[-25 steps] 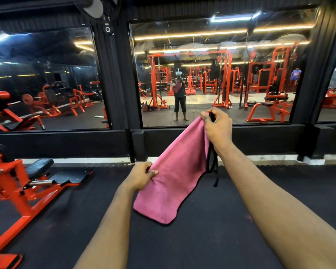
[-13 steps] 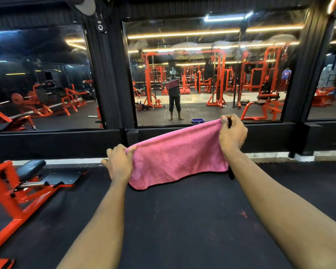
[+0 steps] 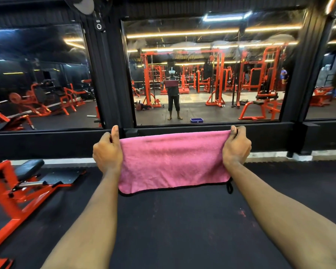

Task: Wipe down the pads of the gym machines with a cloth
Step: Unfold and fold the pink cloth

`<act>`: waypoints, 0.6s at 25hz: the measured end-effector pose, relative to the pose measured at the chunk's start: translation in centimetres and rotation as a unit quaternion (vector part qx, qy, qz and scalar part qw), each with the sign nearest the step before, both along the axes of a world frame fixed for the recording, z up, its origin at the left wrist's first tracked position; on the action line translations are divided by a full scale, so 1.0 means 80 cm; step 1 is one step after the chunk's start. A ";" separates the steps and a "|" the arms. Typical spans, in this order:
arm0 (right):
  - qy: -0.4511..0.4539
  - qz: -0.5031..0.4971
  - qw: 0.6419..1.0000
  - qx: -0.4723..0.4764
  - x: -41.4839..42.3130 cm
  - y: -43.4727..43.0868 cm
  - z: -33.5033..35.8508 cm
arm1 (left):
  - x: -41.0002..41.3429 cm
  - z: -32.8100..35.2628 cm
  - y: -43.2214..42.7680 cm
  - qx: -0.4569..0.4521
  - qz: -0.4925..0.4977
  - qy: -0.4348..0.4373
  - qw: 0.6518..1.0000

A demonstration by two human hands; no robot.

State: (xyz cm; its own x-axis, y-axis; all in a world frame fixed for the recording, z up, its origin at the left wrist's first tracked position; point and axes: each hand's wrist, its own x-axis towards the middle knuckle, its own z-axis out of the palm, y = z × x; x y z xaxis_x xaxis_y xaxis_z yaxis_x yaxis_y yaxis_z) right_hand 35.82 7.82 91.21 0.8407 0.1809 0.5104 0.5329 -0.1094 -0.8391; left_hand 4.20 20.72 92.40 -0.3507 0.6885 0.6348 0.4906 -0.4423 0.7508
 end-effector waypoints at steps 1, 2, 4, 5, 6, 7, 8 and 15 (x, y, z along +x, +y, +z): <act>0.021 0.010 1.000 -0.013 0.001 0.001 -0.003 | 0.003 0.005 0.003 -0.051 0.000 0.015 0.999; 0.048 0.022 0.998 -0.027 0.004 0.003 -0.005 | 0.005 0.009 0.009 -0.104 -0.012 0.033 0.994; 0.104 0.043 0.993 -0.043 0.010 0.007 -0.008 | 0.007 0.010 0.026 -0.192 -0.076 0.071 0.976; 0.126 0.053 0.990 -0.043 0.014 0.008 -0.008 | 0.008 0.009 0.033 -0.221 -0.112 0.090 0.965; 0.139 0.060 0.988 -0.040 0.017 0.009 -0.007 | 0.009 0.006 0.037 -0.242 -0.142 0.105 0.954; 0.144 0.065 0.987 -0.036 0.019 0.009 -0.006 | 0.009 0.002 0.038 -0.259 -0.166 0.115 0.945; 0.143 0.070 0.986 -0.037 0.021 0.010 -0.005 | 0.009 -0.002 0.037 -0.271 -0.184 0.121 0.937; 0.119 0.198 0.973 -0.024 -0.005 0.027 0.002 | 0.051 -0.005 0.012 -0.226 -0.199 0.115 0.947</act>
State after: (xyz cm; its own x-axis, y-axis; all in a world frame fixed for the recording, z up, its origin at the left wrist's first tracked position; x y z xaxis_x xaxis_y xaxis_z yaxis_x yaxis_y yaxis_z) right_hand 35.42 9.98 91.37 0.7938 0.5328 0.2933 0.3331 0.0225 -0.9426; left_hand 8.26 21.67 91.98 0.1057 0.9565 0.2718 0.5268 -0.2857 0.8005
